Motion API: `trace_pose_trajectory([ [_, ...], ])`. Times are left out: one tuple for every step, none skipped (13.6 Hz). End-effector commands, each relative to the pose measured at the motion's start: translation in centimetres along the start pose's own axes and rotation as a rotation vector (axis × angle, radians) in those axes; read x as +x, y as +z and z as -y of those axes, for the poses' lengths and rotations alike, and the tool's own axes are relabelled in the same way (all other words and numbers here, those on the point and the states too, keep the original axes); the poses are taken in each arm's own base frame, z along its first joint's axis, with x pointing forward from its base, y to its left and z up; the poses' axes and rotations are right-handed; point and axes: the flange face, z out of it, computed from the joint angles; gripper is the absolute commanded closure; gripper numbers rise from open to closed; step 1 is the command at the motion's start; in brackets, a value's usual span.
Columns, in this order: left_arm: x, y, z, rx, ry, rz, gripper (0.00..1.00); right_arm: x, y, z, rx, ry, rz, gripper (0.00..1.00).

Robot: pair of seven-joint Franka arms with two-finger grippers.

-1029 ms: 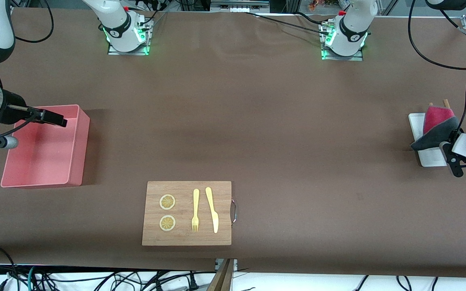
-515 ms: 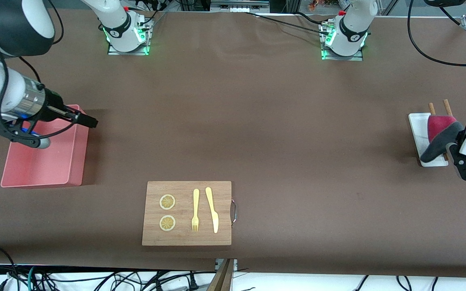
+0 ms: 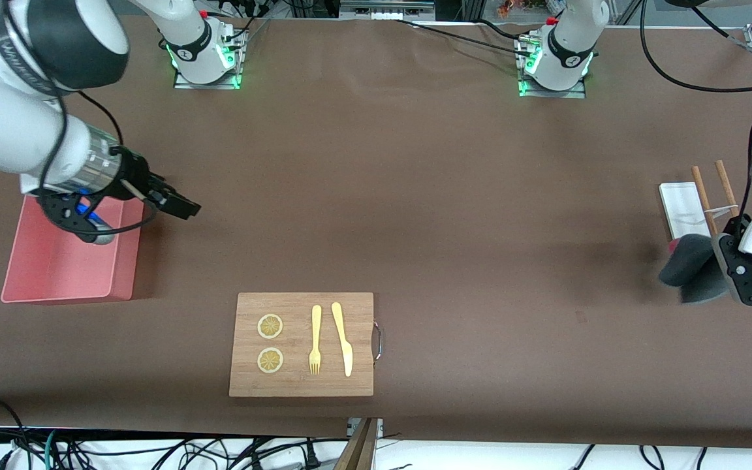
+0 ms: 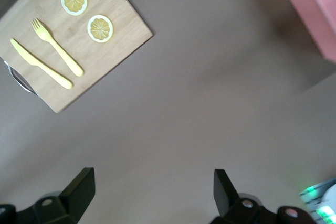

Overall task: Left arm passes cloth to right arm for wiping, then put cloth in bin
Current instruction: 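Carry the cloth with the left gripper while the right gripper approaches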

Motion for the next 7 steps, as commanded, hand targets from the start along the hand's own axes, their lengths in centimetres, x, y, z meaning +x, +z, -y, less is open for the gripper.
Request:
trace_pose_trajectory([
  [4.3,-1.6,-1.3,-0.019,-0.02,-0.097,1.0,-1.8,1.1,2.5,0.037,0.116,-0.011,0.0],
  [6.6,-2.5,-2.4,-0.021,-0.049,-0.118,1.0,-2.6,1.2,3.3,0.051,0.144,-0.019,0.0],
  [9.5,-2.7,-3.7,-0.053,-0.093,-0.138,1.0,-2.7,1.7,3.9,0.061,0.181,-0.023,0.0],
  [12.1,-2.8,-5.0,-0.097,-0.167,-0.152,1.0,-3.3,1.8,4.6,0.078,0.21,-0.03,0.0],
  [14.9,-3.1,-6.4,-0.129,-0.236,-0.164,1.0,-3.7,2.2,5.2,0.091,0.235,-0.034,0.0],
  [17.7,-3.4,-7.9,-0.156,-0.295,-0.175,1.0,-4.1,2.6,5.8,0.101,0.257,-0.036,0.0],
  [19.8,-3.6,-9.1,-0.183,-0.344,-0.191,1.0,-4.5,3.0,6.4,0.115,0.277,-0.033,0.0],
])
